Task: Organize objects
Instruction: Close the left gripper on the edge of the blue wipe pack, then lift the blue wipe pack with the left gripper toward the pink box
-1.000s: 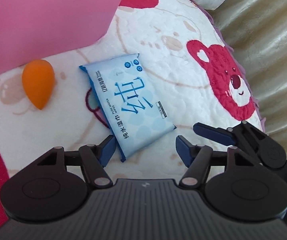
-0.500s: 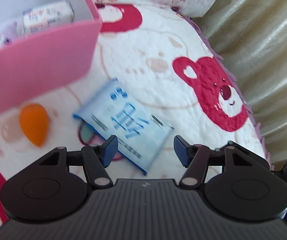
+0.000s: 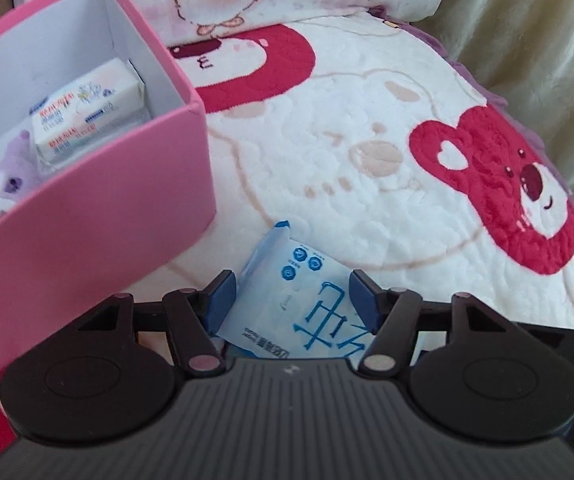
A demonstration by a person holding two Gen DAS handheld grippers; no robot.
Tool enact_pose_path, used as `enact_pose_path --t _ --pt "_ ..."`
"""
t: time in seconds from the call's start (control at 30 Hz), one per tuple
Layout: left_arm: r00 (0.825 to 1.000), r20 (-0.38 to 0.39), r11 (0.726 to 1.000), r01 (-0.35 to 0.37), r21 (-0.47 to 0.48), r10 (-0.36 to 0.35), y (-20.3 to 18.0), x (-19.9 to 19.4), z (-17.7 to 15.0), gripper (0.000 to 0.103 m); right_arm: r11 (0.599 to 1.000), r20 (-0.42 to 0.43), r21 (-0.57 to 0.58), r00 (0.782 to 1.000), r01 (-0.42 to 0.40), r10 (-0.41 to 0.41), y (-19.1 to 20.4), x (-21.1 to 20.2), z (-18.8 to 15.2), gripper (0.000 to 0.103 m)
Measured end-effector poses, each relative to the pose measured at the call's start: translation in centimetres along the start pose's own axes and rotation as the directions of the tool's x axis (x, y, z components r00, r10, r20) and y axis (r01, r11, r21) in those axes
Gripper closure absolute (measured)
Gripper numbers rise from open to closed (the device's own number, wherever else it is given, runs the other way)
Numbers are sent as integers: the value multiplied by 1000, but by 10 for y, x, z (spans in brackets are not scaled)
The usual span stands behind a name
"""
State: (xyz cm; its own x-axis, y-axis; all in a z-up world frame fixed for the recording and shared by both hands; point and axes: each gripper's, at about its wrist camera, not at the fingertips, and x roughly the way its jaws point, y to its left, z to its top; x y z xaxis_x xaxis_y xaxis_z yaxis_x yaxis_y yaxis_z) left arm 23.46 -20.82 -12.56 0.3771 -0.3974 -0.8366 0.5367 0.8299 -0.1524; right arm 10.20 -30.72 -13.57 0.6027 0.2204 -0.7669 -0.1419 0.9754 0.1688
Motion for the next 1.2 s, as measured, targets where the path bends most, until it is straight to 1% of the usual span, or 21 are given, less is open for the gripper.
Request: enact_pose_path --t 0.1,0.17,0.2,0.23,0.27,0.3,0.37,0.43,0.57,0.63,0.77,0.87,0.93,1.03,1.2 --pt "1000 2 1000 16 -23 -16 -1 1 -4 38 1000 7 5 1000 -4 4 -9 -5 0 58" --pt "999 -19 999 40 -33 -41 -3 0 -7 38 1000 6 5 1000 5 -5 -11 -6 0 61" --pt "999 -29 999 40 -37 -41 -5 -1 -8 40 1000 0 7 1000 13 -13 -15 -8 -1 63" --pt "998 -42 999 41 -33 -42 -7 -3 -10 45 1000 1 11 1000 9 -9 -17 -9 -2 64" --pt "998 -41 998 50 -38 -51 -7 -6 -12 48 1000 10 19 1000 -10 9 -20 -11 -4 64" --pt "997 -39 996 69 -64 -71 -5 -9 -15 53 999 16 29 1000 -23 22 -23 -12 -6 63" --pt "993 -40 990 103 -100 -108 -2 -12 -23 55 997 19 64 999 -41 40 -30 -13 -10 62" --pt "993 -38 988 108 -114 -113 -2 -17 -33 64 995 32 82 998 -63 60 -35 -18 -13 59" --pt "986 -44 970 147 -194 -159 5 -26 -46 72 995 34 67 997 -72 70 -37 -24 -14 53" --pt "985 -45 962 154 -227 -168 7 -30 -51 76 995 30 58 997 -77 75 -37 -26 -13 51" --pt "986 -43 957 146 -250 -162 7 -34 -57 78 994 26 67 996 -84 82 -41 -28 -10 49" --pt "991 -43 960 114 -256 -130 8 -30 -58 78 995 19 68 997 -74 73 -41 -26 -8 49" --pt "992 -43 961 108 -254 -123 7 -27 -59 78 996 12 64 998 -64 63 -39 -23 -7 49" --pt "989 -28 953 129 -273 -142 7 -27 -62 78 998 4 54 1000 -25 25 -32 -20 -11 52" --pt "990 -5 947 136 -290 -143 1 -31 -67 79 996 18 84 1000 6 -7 -27 -21 -12 52"
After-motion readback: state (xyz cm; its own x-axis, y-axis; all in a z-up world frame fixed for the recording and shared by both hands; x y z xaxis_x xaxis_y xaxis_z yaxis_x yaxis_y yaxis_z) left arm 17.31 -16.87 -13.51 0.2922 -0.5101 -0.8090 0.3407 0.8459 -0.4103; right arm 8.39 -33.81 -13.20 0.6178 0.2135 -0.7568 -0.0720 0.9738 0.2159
